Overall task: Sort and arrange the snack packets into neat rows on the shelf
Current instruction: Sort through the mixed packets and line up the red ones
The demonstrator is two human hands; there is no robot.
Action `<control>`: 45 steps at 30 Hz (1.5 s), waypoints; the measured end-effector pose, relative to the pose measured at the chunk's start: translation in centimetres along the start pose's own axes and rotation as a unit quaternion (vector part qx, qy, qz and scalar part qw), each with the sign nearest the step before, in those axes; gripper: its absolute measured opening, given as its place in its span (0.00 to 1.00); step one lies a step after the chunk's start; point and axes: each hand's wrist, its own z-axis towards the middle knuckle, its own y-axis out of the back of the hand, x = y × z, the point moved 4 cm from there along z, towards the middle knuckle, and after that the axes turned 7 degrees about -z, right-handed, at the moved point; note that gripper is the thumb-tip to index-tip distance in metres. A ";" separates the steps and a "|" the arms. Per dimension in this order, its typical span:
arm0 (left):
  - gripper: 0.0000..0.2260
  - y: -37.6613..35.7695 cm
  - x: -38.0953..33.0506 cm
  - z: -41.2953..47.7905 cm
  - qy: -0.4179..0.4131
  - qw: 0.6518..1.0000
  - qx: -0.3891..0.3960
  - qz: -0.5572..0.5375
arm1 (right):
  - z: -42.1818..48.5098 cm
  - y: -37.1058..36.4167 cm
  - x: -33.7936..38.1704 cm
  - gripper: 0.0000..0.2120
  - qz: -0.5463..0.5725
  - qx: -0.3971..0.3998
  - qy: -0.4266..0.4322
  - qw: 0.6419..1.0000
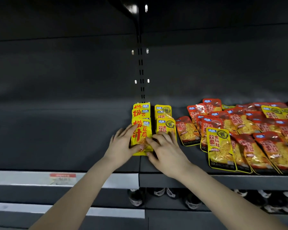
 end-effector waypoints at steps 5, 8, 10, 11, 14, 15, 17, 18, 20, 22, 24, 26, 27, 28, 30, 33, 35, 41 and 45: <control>0.34 -0.1 -0.6 -0.5 0.008 1.000 -0.004 0.012 | -0.1 0.1 0.0 0.25 -0.028 0.008 -0.006 1.000; 0.33 -0.1 -1.0 -0.7 0.023 1.000 -0.003 0.015 | -0.1 0.0 0.1 0.23 -0.022 0.014 -0.004 1.000; 0.33 0.0 -1.3 -0.7 0.029 0.999 -0.008 0.023 | -0.1 0.0 0.0 0.23 -0.017 0.023 -0.002 1.000; 0.33 0.2 -1.6 -0.8 0.027 0.999 -0.014 0.029 | -0.1 0.1 0.0 0.23 -0.015 0.023 0.000 1.000; 0.31 0.7 -2.8 -1.2 0.001 0.998 -0.048 0.034 | -0.5 0.8 -0.5 0.25 -0.014 0.026 -0.005 1.000; 0.29 0.8 -3.3 -1.4 -0.013 0.998 -0.059 0.029 | -0.7 1.0 -0.9 0.25 -0.011 0.020 -0.011 1.000; 0.26 1.0 -4.6 -1.4 -0.046 0.996 -0.079 0.008 | -1.2 1.5 -1.5 0.24 -0.016 0.008 -0.020 1.000; 0.25 1.1 -5.4 -1.4 -0.064 0.994 -0.088 -0.006 | -1.5 1.7 -1.9 0.24 -0.022 0.004 -0.024 0.999; 0.24 1.0 -7.2 -1.1 -0.087 0.991 -0.100 -0.033 | -2.1 1.9 -3.0 0.23 -0.031 -0.007 -0.030 0.999; 0.23 0.4 -9.1 -0.7 -0.096 0.989 -0.099 -0.052 | -2.8 2.5 -4.1 0.24 -0.042 -0.014 -0.038 0.998; 0.23 -0.6 -11.0 -0.2 -0.114 0.987 -0.094 -0.063 | -3.5 3.0 -5.7 0.24 -0.044 -0.021 -0.049 0.998; 0.23 -1.9 -12.7 0.4 -0.136 0.985 -0.081 -0.066 | -4.3 3.6 -7.4 0.23 -0.047 -0.016 -0.067 0.997; 0.23 -2.6 -13.4 0.6 -0.142 0.985 -0.073 -0.068 | -4.7 3.8 -8.3 0.22 -0.047 -0.013 -0.073 0.996; 0.23 -3.2 -14.0 0.9 -0.145 0.984 -0.067 -0.072 | -5.1 4.0 -9.1 0.21 -0.047 -0.010 -0.077 0.996; 0.23 -4.3 -15.1 1.2 -0.150 0.984 -0.060 -0.080 | -5.9 4.3 -10.9 0.21 -0.044 -0.011 -0.080 0.996; 0.23 -5.8 -16.6 1.4 -0.155 0.984 -0.042 -0.082 | -6.9 5.0 -13.0 0.22 -0.048 -0.025 -0.079 0.995; 0.23 -6.8 -17.4 1.5 -0.153 0.985 -0.027 -0.081 | -7.4 5.3 -14.3 0.23 -0.051 -0.022 -0.089 0.994; 0.28 -9.7 -19.0 1.7 -0.112 0.992 0.048 -0.039 | -9.0 5.3 -17.3 0.27 -0.042 0.027 -0.112 0.993; 0.30 -10.7 -19.8 2.0 -0.114 0.992 0.047 -0.010 | -9.5 5.1 -18.5 0.30 -0.051 0.068 -0.119 0.989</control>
